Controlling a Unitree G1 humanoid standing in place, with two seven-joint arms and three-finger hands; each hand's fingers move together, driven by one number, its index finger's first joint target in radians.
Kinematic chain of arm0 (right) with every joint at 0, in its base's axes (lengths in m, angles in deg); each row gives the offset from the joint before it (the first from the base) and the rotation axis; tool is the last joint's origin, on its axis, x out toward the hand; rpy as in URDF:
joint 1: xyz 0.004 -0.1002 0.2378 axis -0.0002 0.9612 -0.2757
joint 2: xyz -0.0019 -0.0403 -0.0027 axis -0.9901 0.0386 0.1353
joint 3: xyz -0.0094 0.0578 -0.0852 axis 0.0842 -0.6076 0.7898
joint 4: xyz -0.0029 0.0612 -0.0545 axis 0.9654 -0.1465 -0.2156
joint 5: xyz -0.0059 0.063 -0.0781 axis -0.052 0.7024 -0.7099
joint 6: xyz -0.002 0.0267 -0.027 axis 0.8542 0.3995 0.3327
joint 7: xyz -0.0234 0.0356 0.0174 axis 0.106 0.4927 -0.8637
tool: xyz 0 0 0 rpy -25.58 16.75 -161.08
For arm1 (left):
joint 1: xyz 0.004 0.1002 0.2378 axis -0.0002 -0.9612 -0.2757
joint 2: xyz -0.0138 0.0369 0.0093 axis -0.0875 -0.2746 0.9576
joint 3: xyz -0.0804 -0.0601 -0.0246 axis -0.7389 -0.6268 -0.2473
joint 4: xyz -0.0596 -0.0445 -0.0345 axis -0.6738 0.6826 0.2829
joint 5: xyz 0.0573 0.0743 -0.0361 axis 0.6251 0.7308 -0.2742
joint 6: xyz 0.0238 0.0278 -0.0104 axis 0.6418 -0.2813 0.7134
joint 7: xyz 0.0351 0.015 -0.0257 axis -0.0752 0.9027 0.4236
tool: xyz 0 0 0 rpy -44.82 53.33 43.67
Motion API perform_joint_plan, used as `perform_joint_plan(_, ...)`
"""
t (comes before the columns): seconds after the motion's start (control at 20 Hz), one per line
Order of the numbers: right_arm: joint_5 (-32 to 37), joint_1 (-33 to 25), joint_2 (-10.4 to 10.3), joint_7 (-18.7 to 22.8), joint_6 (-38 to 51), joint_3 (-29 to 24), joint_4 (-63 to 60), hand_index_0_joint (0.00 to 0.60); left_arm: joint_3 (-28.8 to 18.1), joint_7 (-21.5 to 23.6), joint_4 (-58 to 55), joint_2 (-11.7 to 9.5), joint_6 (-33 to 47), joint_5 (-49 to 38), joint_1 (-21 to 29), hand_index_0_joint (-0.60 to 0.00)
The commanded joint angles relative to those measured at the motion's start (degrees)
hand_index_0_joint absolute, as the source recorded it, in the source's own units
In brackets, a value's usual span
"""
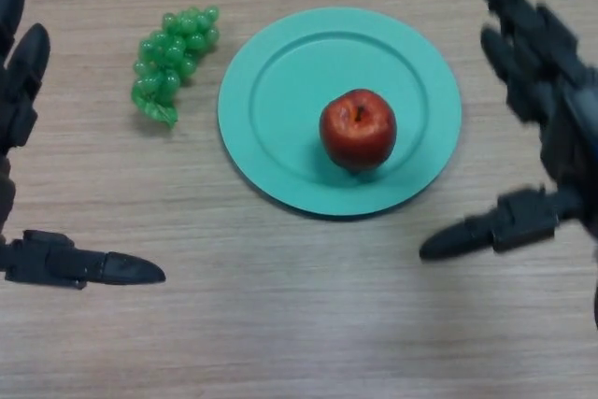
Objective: Pick up the red apple and place it on the plate
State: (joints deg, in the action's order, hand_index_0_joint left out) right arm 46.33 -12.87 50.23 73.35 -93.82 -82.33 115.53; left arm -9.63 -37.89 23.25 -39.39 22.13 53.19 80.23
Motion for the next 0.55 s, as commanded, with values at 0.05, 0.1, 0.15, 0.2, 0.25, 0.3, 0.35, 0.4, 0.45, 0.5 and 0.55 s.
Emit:
perform_joint_plan(0.05, 3.51, 0.65, 0.09, 4.13, 10.35, -1.90, 5.60, 0.000, -1.43, -1.61, -1.44, -1.28, 10.25, 0.38, -0.19, 0.000)
perform_joint_plan(0.1, 3.56, 1.69, -0.06, 4.66, 10.35, -1.70, 6.13, 0.000, -1.07, -1.63, -1.60, -1.17, 10.06, 0.53, -0.38, 0.000)
perform_joint_plan(0.15, 3.65, 2.20, -0.11, 5.05, 10.27, -1.83, 6.86, 0.000, -0.78, -1.44, -1.53, -1.09, 10.25, 0.78, -0.32, 0.000)
perform_joint_plan(0.2, 3.29, 2.69, -0.11, 5.49, 10.51, -1.93, 7.80, 0.000, -0.50, -1.13, -1.39, -1.14, 9.68, 0.55, -0.11, 0.000)
perform_joint_plan(0.25, 3.03, 2.80, -0.16, 5.73, 10.48, -1.80, 8.31, 0.000, -0.23, -0.70, -1.42, -1.21, 8.93, 0.59, 0.08, 0.000)
perform_joint_plan(0.3, 2.64, 2.85, -0.20, 5.97, 9.98, -1.53, 9.06, 0.000, -0.17, -0.01, -2.19, -1.52, 7.20, 0.37, 0.63, 0.000)
perform_joint_plan(0.35, 2.42, 3.05, -0.21, 5.91, 9.62, -1.42, 9.82, 0.000, -0.27, 0.17, -2.94, -1.81, 5.79, 0.28, 1.01, 0.000)
perform_joint_plan(0.4, 2.63, 3.36, -0.22, 5.74, 8.19, -1.44, 11.27, 0.000, -0.50, 0.05, -4.10, -2.17, 3.91, 0.12, 1.42, 0.000)
perform_joint_plan(0.45, 2.80, 3.41, -0.20, 5.60, 7.11, -1.50, 12.08, 0.000, -0.91, -0.20, -4.57, -2.24, 3.53, -0.10, 1.60, 0.000)
perform_joint_plan(0.5, 2.89, 3.65, -0.13, 5.26, 6.74, -1.64, 12.65, 0.000, -1.15, -0.22, -4.78, -2.19, 3.48, -0.20, 1.66, 0.000)
perform_joint_plan(0.55, 2.84, 4.16, -0.17, 5.03, 7.18, -1.66, 12.68, 0.000, -1.09, -0.22, -4.86, -1.92, 3.82, -0.18, 1.35, 0.000)
